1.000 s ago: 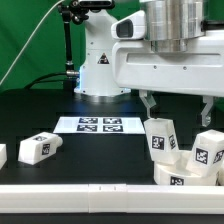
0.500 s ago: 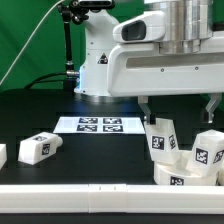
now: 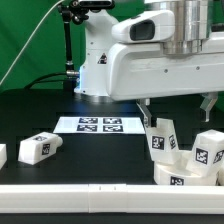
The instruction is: Assemble stool
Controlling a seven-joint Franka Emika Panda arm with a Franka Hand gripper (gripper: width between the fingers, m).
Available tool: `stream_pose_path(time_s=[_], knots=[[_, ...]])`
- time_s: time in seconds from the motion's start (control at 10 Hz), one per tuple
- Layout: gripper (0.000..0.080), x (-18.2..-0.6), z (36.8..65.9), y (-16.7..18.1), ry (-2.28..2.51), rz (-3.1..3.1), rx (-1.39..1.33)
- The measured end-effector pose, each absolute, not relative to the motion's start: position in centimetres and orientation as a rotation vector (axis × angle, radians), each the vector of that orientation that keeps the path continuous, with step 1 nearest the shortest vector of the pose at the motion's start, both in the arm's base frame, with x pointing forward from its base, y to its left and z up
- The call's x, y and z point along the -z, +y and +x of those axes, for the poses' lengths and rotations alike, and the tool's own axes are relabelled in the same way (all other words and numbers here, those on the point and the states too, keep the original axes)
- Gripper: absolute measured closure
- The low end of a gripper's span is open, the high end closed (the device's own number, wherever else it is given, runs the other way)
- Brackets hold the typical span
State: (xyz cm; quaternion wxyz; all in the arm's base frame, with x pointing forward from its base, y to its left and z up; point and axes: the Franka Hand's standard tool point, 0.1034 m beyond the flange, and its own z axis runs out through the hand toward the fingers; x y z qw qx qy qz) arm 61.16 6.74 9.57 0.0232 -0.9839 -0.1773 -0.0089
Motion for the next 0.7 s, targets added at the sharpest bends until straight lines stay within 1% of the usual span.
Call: stream_pose_path(time_s=[0.2, 0.6, 0.7], knots=[[0.015, -9.2, 60.7, 6.7, -0.704, -3.015, 0.018], [0.015, -9.2, 60.8, 5.7, -1.013, -2.949, 0.013], [0.015, -9.0, 60.7, 5.8, -1.016, -2.952, 0.028]])
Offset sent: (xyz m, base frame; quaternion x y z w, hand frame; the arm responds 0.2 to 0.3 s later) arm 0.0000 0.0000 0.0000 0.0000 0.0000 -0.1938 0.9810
